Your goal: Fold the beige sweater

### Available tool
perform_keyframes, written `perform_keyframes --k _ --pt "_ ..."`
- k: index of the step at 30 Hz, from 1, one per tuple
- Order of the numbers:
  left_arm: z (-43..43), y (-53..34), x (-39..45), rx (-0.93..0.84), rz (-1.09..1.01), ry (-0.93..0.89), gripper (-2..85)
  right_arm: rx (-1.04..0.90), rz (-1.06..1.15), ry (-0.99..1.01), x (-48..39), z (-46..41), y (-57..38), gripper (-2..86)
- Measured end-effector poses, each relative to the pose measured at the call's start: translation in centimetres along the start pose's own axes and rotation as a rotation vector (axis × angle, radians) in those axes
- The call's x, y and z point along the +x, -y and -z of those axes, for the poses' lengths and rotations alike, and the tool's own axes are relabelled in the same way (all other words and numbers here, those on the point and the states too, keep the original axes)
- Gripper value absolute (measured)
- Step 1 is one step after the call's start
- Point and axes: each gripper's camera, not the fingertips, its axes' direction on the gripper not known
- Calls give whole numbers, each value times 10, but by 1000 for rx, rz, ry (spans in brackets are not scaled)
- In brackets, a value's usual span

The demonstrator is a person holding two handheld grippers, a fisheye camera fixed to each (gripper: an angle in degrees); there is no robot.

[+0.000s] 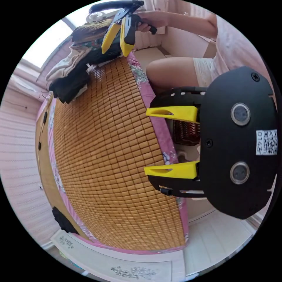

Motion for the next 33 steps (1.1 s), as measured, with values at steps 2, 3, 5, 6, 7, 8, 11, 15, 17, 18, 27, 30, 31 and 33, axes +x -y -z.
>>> perform_keyframes --k 2,3,5,6,7,8,11,15,17,18,27,30,31,33 --pt "9 -53 -24 -115 117 43 190 -70 -1 -21 -42 -17 -2 316" --pt "13 -64 -29 -135 139 55 181 -80 -1 -40 -51 -19 -2 310" --pt "44 -98 -44 -136 234 126 144 -65 1 -148 -88 -21 0 244" --pt "54 -106 -47 -114 268 136 135 -51 -3 -177 -96 -20 1 228" --pt "77 -119 -54 -54 327 119 110 -18 -18 -216 -111 -17 2 201" --pt "101 -131 -60 13 389 93 72 3 -43 -239 -125 -15 3 179" --pt "162 -152 -66 176 435 33 3 12 -54 -283 -156 -16 4 155" --pt "232 -168 -61 349 378 72 -6 85 -36 -218 -184 -14 -3 150" --pt "269 -175 -61 428 352 25 -7 127 -51 -265 -200 -15 -10 147" --pt "277 -177 -62 444 352 15 -8 132 -54 -284 -204 -16 -11 145" --pt "322 -133 -100 411 707 407 -8 171 -121 -439 -250 -56 -20 133" --pt "342 -118 -100 442 672 353 -8 206 -127 -442 -266 -63 -21 132" --pt "348 -112 -101 441 644 299 -9 217 -126 -447 -271 -66 -22 132" --pt "360 -105 -102 473 625 287 -9 234 -130 -451 -278 -72 -23 132"
